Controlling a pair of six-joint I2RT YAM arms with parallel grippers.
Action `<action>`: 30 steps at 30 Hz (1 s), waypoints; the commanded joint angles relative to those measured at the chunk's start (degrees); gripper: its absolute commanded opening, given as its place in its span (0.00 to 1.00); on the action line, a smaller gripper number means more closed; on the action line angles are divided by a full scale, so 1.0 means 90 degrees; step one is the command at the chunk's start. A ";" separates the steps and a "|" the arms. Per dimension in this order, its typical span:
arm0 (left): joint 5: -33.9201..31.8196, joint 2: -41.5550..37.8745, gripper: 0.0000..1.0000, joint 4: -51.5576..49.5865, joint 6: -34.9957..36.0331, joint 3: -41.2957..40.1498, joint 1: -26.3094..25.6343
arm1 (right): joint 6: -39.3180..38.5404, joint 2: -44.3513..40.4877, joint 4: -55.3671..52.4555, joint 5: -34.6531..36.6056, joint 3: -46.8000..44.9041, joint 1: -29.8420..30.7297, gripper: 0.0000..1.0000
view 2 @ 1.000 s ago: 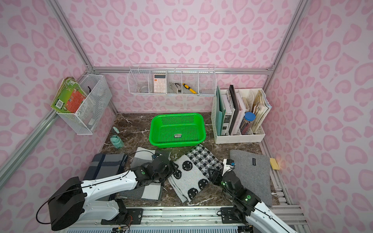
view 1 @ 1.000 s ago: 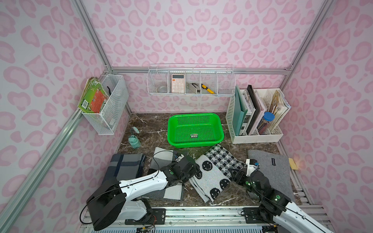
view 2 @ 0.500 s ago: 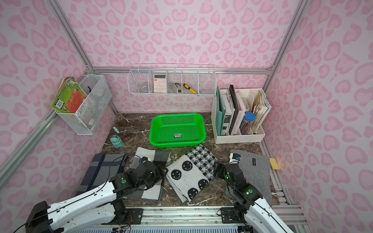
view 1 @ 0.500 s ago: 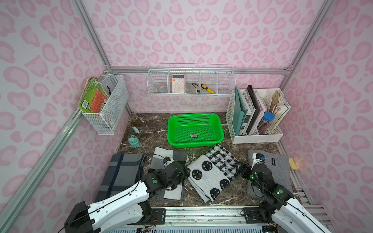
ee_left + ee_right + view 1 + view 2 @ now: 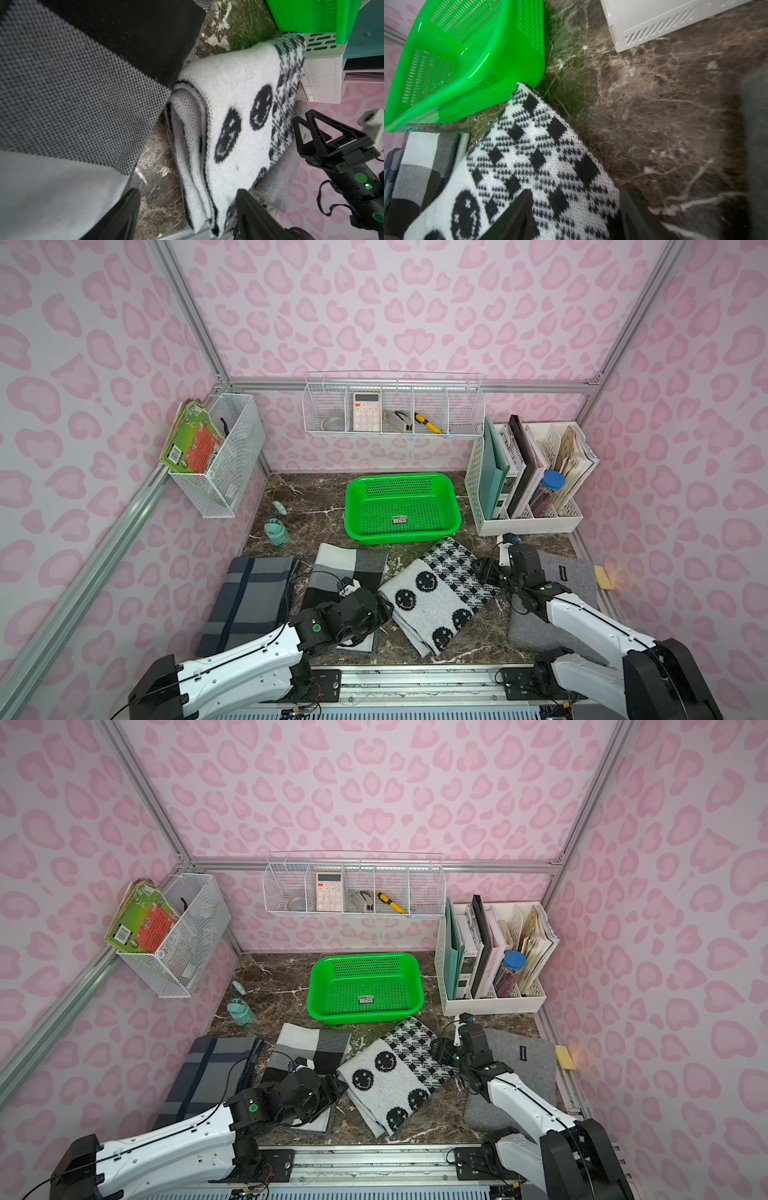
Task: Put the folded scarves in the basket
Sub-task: Adjust the scarf at the center of the board.
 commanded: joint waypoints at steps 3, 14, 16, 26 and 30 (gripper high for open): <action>0.0155 0.0872 0.74 0.0940 0.0101 0.0200 -0.0088 | -0.0031 0.0324 0.0293 -0.0044 -0.0088 0.0167 0.65; 0.0301 0.2816 0.73 0.1933 0.0154 0.0633 0.0206 | 0.1082 -0.1049 -0.0602 0.1249 -0.1062 0.1104 0.60; 0.0556 0.3135 0.71 0.2315 0.0232 0.0675 0.0437 | 0.1322 -0.1382 -0.0853 0.1420 -0.1200 0.1258 0.60; 0.0743 0.4020 0.71 0.2020 0.1253 0.1786 0.1047 | 0.2134 -0.3242 -0.1904 0.1991 -0.1559 0.1877 0.66; 0.0608 0.3796 0.73 0.1352 0.1549 0.1843 0.1222 | 0.1815 -0.3746 -0.2025 0.2339 -0.1468 0.1795 0.74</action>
